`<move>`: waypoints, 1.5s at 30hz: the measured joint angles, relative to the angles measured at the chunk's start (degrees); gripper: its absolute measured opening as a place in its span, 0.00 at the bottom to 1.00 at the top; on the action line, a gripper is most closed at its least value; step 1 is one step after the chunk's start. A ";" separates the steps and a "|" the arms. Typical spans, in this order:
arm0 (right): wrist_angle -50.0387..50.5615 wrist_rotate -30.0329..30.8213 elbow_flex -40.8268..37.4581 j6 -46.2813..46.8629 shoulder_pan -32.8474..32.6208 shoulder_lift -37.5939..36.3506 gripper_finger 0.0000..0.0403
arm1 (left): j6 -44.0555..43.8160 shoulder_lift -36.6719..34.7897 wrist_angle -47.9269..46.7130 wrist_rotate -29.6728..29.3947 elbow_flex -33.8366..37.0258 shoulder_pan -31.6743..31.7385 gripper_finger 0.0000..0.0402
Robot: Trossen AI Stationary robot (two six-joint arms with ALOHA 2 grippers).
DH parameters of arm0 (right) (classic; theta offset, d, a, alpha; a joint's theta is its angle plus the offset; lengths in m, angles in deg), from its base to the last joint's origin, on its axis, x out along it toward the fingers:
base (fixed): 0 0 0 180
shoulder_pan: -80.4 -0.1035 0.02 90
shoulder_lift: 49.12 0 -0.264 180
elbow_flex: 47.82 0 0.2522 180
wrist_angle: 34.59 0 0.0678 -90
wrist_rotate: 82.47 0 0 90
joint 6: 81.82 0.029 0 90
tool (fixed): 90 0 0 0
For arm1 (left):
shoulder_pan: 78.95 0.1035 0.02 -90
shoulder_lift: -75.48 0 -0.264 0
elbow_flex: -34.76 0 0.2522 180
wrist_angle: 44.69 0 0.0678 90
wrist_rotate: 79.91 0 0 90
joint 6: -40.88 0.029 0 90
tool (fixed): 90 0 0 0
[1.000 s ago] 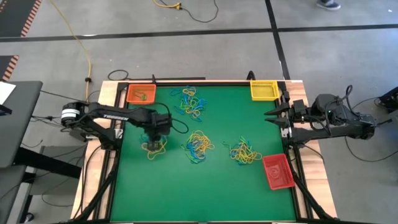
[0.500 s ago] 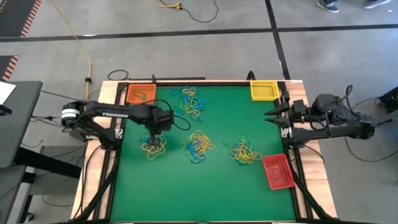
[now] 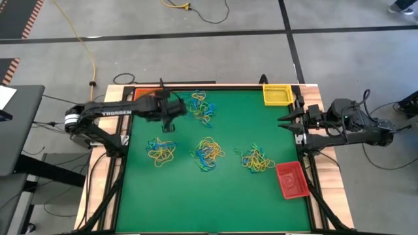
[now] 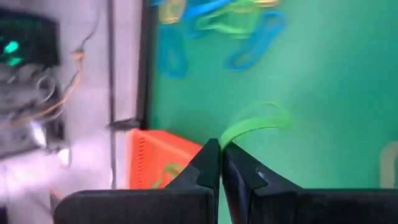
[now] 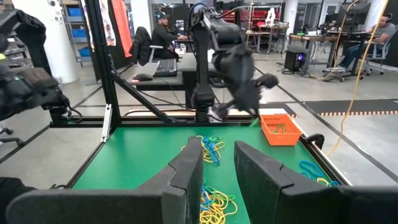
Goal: Sort rubber bands into baskets
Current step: Put the green rubber band into the orange bin
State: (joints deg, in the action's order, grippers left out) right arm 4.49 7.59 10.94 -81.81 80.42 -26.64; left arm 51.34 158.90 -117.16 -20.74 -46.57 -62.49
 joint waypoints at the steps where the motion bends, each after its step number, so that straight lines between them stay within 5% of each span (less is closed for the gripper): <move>1: 0.00 0.00 0.00 0.00 -0.01 -0.02 0.32 | 0.00 0.00 0.31 0.36 -0.32 1.49 0.00; 8: 0.00 0.00 -0.01 0.00 0.00 0.00 0.32 | 2.02 0.00 4.55 3.16 -0.42 15.35 0.00; 22: 0.00 -0.02 -0.01 0.00 -0.01 0.00 0.32 | 1.70 0.09 9.26 18.48 -0.42 42.38 0.00; 32: 0.00 0.00 -0.01 0.00 0.01 0.00 0.32 | 0.87 0.29 9.53 21.75 -0.21 46.04 0.00; 38: 0.00 0.00 0.01 0.00 -0.01 0.00 0.32 | 1.05 4.25 10.34 18.26 3.82 45.78 0.01; 45: -0.01 0.00 0.00 0.00 0.00 0.00 0.32 | 1.22 8.23 12.13 14.62 4.79 45.19 0.15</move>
State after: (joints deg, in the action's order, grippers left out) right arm 4.49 7.58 10.94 -81.81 80.42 -26.64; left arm 52.56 167.13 -105.03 -6.12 -41.78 -17.30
